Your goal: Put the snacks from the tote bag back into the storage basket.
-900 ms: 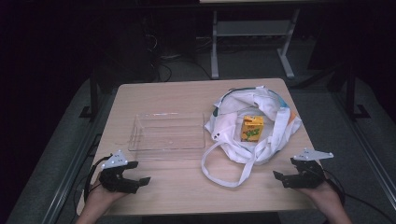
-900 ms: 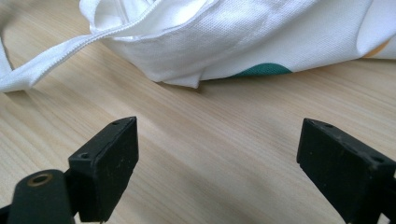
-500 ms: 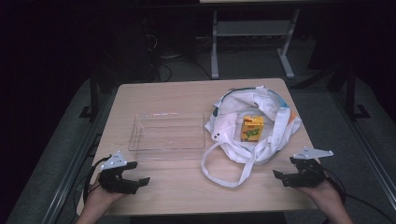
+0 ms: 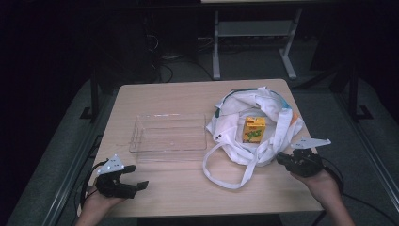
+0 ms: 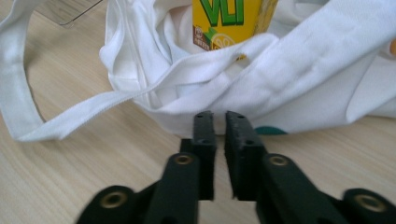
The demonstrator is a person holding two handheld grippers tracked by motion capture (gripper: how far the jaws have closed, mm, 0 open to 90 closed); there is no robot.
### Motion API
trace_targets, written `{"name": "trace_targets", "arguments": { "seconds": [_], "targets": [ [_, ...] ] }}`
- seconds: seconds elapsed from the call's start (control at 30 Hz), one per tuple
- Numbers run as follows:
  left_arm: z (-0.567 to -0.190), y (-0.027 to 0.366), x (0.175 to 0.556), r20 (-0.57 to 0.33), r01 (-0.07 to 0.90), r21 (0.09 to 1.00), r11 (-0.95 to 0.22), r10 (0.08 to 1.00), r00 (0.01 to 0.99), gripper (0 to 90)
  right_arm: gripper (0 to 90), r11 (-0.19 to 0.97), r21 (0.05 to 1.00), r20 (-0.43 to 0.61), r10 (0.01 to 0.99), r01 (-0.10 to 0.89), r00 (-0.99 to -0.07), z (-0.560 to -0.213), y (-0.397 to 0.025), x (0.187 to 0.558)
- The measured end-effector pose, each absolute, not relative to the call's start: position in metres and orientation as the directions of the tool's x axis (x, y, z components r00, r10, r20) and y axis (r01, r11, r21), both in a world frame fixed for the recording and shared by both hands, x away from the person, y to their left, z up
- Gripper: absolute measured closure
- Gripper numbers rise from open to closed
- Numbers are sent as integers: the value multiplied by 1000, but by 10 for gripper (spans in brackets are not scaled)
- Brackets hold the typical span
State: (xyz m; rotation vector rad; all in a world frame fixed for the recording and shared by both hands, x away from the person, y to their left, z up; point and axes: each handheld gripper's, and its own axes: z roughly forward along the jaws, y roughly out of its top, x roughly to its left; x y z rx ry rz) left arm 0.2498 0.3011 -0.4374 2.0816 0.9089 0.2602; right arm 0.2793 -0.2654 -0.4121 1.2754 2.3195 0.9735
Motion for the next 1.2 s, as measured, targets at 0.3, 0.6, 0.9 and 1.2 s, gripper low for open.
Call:
{"name": "trace_targets", "arguments": {
  "seconds": [0.3,0.6,0.9,1.2],
  "targets": [
    [-438,300,252,-128,519,758,-395,691,711,163,897,427,684,-8,815,592,-579,-400,-255,299],
    [-438,300,252,-127,521,757,-395,693,710,163,897,412,715,-5,811,565,-585,-381,-254,322],
    [-438,300,252,-131,526,756,-390,697,705,163,897,375,723,21,827,580,-562,-374,-259,346],
    [-438,300,252,-129,526,754,-393,697,706,164,897,363,731,24,833,578,-553,-370,-260,359]
  ]
}}
